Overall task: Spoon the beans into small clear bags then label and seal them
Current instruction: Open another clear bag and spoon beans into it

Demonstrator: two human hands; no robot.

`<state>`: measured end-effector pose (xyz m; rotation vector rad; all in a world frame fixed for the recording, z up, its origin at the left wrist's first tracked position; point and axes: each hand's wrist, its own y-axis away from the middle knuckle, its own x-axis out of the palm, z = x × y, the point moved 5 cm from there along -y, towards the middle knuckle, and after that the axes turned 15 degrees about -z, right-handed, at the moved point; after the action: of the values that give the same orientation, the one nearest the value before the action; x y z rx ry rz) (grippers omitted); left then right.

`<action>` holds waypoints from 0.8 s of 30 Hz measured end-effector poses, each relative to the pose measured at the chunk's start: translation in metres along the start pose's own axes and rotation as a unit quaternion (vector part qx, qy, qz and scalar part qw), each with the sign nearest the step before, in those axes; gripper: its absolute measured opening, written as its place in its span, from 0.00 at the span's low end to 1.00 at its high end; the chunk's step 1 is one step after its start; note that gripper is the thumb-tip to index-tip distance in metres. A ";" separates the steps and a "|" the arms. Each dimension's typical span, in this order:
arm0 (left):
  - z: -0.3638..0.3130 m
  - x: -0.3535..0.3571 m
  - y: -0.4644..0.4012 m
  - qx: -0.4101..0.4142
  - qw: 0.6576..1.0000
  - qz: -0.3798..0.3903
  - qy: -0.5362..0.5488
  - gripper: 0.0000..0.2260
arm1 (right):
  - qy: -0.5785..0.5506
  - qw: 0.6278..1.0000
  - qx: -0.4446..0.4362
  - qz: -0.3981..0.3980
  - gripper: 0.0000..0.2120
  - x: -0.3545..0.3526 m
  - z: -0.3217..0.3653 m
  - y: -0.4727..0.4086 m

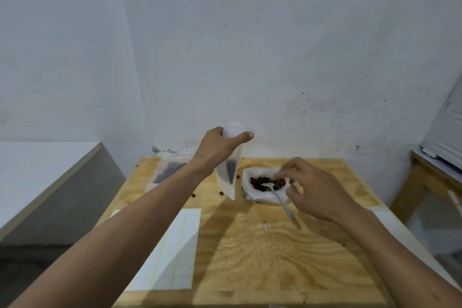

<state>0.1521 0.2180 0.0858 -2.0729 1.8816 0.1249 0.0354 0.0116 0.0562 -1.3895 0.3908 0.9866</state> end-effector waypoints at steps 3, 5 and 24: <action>-0.011 0.012 0.005 -0.017 1.000 -0.014 0.015 0.27 | -0.221 0.947 0.230 0.040 0.23 0.008 0.026 -0.018; -0.021 0.020 0.012 -0.021 1.000 -0.005 0.018 0.27 | -0.280 0.912 0.289 0.082 0.32 0.023 0.042 -0.022; -0.033 0.011 0.022 0.009 0.991 0.073 0.116 0.05 | -0.418 0.814 0.393 -0.094 0.10 -0.013 0.002 -0.049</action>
<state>0.1268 0.1961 0.1100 -2.0084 2.1625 -0.1020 0.0650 0.0146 0.0968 -0.1650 -0.0324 1.0012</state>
